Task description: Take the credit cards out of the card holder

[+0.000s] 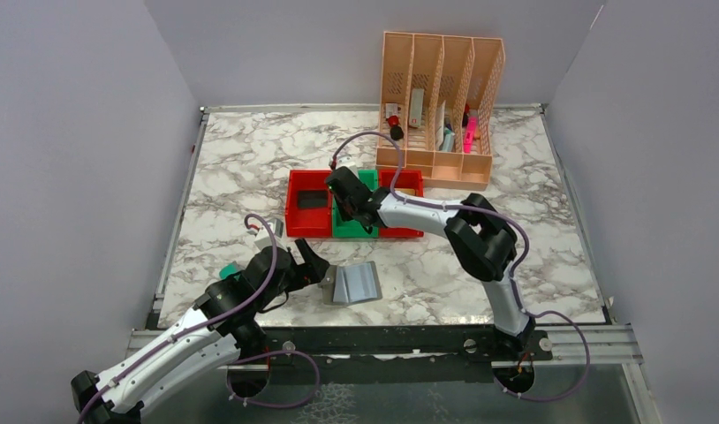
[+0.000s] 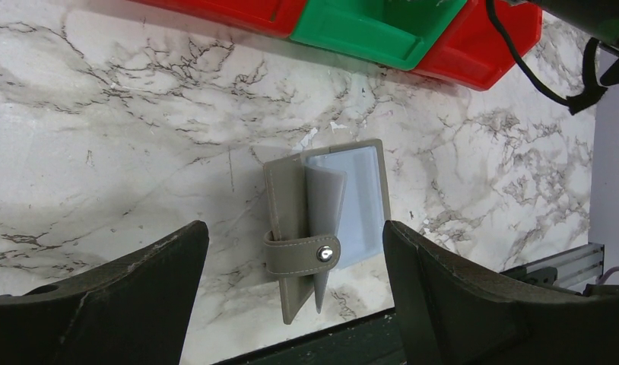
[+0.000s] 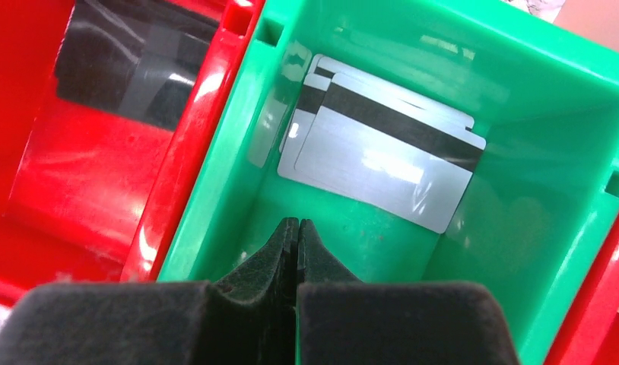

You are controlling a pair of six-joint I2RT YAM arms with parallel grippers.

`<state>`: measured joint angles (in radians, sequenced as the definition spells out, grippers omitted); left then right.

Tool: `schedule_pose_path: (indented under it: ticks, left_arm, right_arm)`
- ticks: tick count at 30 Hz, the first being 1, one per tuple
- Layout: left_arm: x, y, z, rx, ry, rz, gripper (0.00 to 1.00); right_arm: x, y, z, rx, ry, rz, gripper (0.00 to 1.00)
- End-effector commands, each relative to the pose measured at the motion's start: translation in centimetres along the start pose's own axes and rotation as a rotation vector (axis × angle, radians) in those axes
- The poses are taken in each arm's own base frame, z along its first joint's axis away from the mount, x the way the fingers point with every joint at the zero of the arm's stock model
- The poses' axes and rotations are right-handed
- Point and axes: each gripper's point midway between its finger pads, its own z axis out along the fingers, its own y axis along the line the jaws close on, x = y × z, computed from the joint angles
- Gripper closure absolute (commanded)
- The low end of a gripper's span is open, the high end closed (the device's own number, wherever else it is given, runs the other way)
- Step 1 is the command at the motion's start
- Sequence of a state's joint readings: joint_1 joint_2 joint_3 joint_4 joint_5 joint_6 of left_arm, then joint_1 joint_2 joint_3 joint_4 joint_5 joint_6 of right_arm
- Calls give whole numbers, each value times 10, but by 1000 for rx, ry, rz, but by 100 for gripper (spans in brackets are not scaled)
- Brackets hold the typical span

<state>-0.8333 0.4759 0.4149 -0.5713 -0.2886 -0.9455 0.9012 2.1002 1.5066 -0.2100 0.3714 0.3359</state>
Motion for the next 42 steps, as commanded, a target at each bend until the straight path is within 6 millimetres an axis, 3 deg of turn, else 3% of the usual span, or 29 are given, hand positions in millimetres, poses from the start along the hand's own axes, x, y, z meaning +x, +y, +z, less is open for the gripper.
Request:
schedule_pose_path:
  ticks: [1, 6, 15, 24, 28, 29, 32, 36, 39, 42]
  left_arm:
    - [-4, -5, -3, 20, -13, -2, 12]
    - [-6, -6, -4, 24, -16, 2, 12]
    - [-6, -5, -4, 21, -17, -2, 12]
    - [-6, -6, -4, 21, -17, -3, 12]
    - [-6, -6, -4, 22, -13, -3, 12]
    - [-6, -6, -4, 23, -14, -4, 12]
    - [-7, -7, -5, 24, -16, -3, 12]
    - [-10, -12, -6, 34, -17, 3, 12]
    - [-14, -18, -10, 51, -21, 5, 12]
    - [-18, -23, -11, 61, -29, 7, 12]
  right_arm:
    - [16, -5, 18, 73, 47, 39, 96]
    - [17, -4, 29, 96, 52, 57, 96]
    - [20, -31, 41, 247, -32, 89, 93]
    - [8, -26, 41, 196, -48, 101, 90]
    - [-10, -15, 17, 102, -45, 103, 88]
    - [-17, -7, 6, 45, -50, 102, 86]
    - [-42, 10, -33, -113, -104, 110, 68]
    - [-56, 11, -85, -219, -129, 103, 61]
    - [-35, 9, -111, -284, -86, 110, 55]
    - [11, 9, -130, -366, 6, 139, 51]
